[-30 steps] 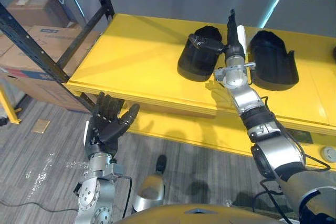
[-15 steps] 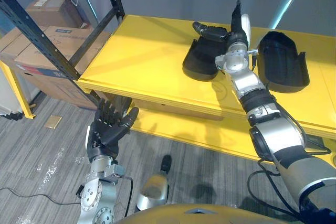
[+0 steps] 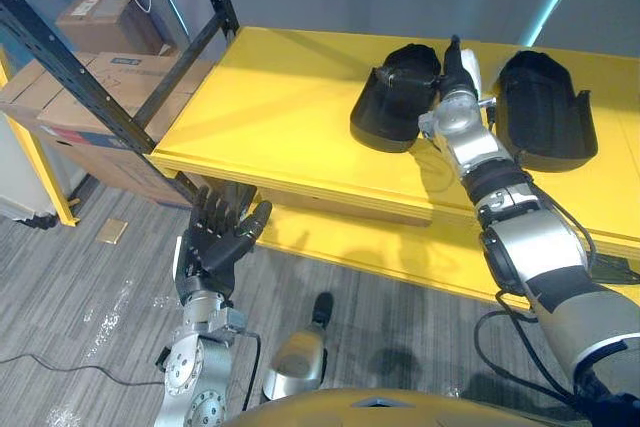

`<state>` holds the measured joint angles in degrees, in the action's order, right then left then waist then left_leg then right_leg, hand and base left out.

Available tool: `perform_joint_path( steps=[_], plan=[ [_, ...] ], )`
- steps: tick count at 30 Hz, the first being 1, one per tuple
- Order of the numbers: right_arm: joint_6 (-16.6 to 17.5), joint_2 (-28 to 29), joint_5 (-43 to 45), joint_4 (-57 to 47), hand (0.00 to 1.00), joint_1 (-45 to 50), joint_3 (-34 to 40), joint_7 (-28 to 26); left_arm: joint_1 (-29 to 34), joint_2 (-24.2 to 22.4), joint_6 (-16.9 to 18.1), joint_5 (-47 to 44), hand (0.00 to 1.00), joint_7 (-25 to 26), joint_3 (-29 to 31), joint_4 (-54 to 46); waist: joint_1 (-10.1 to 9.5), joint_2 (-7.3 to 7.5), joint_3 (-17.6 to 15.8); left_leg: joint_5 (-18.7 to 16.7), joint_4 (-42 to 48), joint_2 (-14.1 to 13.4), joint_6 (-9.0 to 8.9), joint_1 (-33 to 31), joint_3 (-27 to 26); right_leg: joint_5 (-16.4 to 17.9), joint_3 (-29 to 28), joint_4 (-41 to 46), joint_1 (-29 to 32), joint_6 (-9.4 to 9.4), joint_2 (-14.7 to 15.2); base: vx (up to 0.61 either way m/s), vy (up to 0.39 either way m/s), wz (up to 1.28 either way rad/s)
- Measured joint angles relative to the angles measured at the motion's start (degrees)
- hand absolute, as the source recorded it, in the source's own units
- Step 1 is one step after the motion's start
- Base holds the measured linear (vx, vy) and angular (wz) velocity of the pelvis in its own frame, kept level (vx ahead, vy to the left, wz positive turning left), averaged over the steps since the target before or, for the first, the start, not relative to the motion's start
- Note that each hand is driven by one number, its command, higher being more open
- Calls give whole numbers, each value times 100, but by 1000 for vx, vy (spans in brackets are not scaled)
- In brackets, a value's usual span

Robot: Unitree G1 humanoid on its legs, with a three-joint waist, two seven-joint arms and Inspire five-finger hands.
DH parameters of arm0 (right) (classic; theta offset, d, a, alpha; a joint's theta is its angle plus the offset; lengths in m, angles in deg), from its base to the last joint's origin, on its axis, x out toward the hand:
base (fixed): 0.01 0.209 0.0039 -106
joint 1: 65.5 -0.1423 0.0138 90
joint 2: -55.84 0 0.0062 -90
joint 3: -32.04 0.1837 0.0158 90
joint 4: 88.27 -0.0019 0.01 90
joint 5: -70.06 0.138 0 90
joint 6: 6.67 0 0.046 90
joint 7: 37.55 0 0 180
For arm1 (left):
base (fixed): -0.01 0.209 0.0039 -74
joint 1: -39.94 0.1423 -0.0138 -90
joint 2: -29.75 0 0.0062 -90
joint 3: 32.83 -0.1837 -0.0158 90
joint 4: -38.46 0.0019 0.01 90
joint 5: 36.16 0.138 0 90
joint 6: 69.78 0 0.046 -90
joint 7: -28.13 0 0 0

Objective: Walk over and take three plastic housings, then place them on the shelf

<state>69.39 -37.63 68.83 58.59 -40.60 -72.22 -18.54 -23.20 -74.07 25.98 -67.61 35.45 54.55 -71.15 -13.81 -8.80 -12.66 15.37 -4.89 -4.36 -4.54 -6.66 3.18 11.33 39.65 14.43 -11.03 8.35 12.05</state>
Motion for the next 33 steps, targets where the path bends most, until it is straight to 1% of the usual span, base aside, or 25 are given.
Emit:
perform_joint_path(
  steps=[2, 4, 7, 10, 13, 16, 20, 23, 24, 29, 33],
  plan=[
    [1, -89, 111, 69, 100, -172, -28, -35, -38, 0, 0, -1, 100, -9, -27, 0, -6, -76, -50, 16, 1, 0, -10, -26, 34, 52, 28, 96, 64, -10, 27, -44, -27, 8],
    [2, -134, 201, 123, 100, -283, -51, -103, -33, 2, 0, -3, 100, -5, -43, 0, -4, -104, -73, 10, 1, -1, 0, -91, 63, 114, 58, 198, 147, -27, 69, -54, -26, 7],
    [14, -178, 220, 152, 100, -336, -128, -236, -58, 5, 0, -8, 100, 3, -61, -1, -13, -89, -184, 63, 5, 18, 0, -116, 77, 221, 63, 374, 197, -30, 109, -6, -44, 5],
    [19, -300, 247, 156, 100, -347, -215, -405, -168, 6, 0, -29, 100, 24, -91, -2, -19, -97, -357, 110, 8, 96, 23, -116, 139, 338, 103, 564, 214, -6, 229, 14, -36, 10],
    [19, -323, 277, 203, 100, -437, -229, -442, -255, 5, 4, -151, 100, 74, -86, -10, -28, -105, -467, 110, 8, 110, 23, -130, 142, 357, 103, 596, 238, -2, 252, 2, -8, 3],
    [22, -363, 282, 399, 100, -751, -327, -445, -277, 5, 3, -213, 100, 90, -88, -10, -20, -107, -490, 136, 9, 122, 30, -256, 152, 381, 98, 678, 390, -9, 285, -1, -4, 1],
    [96, -534, 401, 427, 100, -836, -334, -451, -383, 5, 14, -216, 100, 105, -77, -29, -70, -137, -622, 155, 10, 154, 36, -254, 190, 415, 104, 749, 393, -11, 328, -6, -7, 5],
    [278, -562, 397, 436, 100, -887, -338, -452, -406, 5, 17, -217, 100, 139, -75, -57, -58, -172, -780, 141, 7, 172, 24, -252, 197, 444, 110, 825, 407, -6, 384, -9, 2, 1],
    [353, -567, 397, 440, 100, -892, -338, -454, -407, 5, 17, -218, 100, 146, -74, -57, -54, -173, -810, 109, 7, 176, -11, -261, 197, 454, 111, 848, 420, -8, 385, 0, 0, 0],
    [600, -575, 391, 546, 100, -905, -429, -447, -408, 6, 20, -248, 100, 169, -57, -57, -81, -167, -815, 108, 8, 183, -9, -305, 194, 458, 106, 860, 475, -7, 387, 0, 0, 0],
    [778, -653, 392, 552, 100, -937, -452, -478, -451, 6, 33, -398, 100, 201, -43, -61, -110, -179, -878, 144, 9, 184, 34, -311, 195, 479, 108, 878, 482, -8, 390, 25, -27, 0]
  ],
)
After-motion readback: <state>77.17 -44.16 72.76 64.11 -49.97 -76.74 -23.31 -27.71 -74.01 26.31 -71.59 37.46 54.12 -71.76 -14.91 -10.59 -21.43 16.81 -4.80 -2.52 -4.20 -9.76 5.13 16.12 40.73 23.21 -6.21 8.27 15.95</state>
